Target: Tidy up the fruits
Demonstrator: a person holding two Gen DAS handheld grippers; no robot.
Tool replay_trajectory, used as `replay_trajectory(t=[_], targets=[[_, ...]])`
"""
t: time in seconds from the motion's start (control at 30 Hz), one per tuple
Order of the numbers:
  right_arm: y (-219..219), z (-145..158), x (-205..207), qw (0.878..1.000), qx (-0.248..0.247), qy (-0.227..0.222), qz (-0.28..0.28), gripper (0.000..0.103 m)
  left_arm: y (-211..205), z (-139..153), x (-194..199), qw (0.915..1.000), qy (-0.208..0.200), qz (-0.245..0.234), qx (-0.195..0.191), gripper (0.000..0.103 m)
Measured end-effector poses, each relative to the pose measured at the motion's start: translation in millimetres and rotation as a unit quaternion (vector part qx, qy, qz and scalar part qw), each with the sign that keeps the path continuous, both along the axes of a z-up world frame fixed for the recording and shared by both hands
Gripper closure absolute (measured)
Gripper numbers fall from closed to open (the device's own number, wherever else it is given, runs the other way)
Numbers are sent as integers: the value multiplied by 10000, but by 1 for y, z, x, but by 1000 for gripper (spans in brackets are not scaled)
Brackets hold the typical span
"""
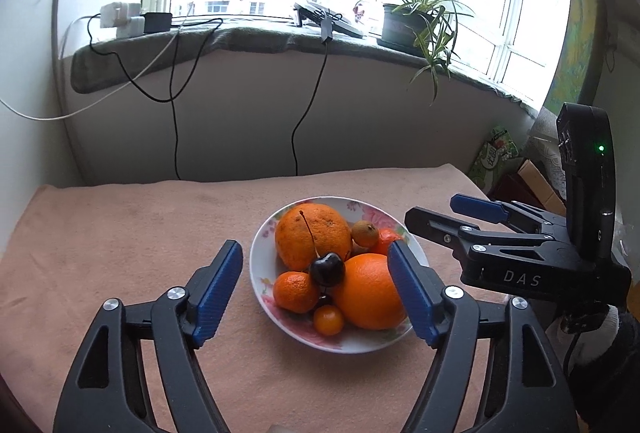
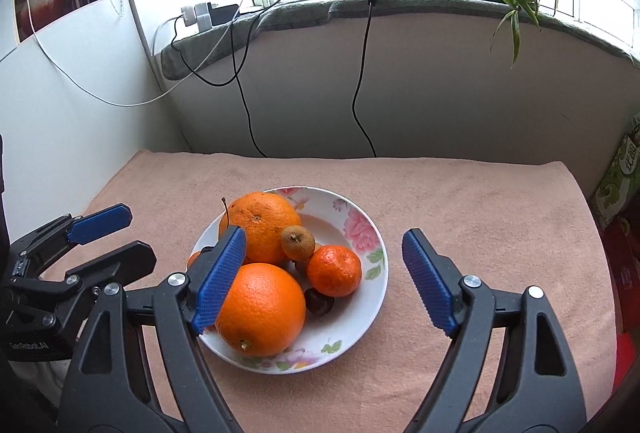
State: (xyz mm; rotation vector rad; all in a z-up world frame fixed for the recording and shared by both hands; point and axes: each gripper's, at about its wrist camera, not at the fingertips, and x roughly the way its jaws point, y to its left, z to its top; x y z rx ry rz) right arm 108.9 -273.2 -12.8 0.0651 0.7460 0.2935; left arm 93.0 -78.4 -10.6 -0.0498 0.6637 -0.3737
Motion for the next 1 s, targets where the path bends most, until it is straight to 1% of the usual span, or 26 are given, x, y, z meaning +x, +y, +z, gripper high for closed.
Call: replay_trajectory(t=[0.17,0.23,0.33,0.4,0.47,0.57,0.73,0.9,1.0], targets=[[-4,7,-21,9998,-67,-174,-108,18,8,8,-19,9994,-206,262,129,23],[-6,11,-31,9995,-51,-276,-176,8,12,9,-26,9991,-215,349,131,23],[-8,18,-45,9985,-110,-459,-270,6,15,9,-36,9987,-232,423,185,22],[-9,22,-53,9980,-150,-526,-318,4,15,9,-43,9980,-273,474,314,22],[-9,25,-61,9974,-196,-589,-366,1,14,9,-49,9975,-298,500,397,22],[-9,27,-72,9966,-226,-637,-465,0,15,11,-55,9974,-300,526,401,22],[-14,26,-88,9965,-96,-585,-594,0,18,12,-64,9971,-312,574,380,22],[-15,25,-92,9958,-223,-604,-649,0,19,14,-68,9969,-345,596,370,22],[-15,25,-93,9959,-208,-601,-646,0,18,15,-71,9968,-366,614,369,22]])
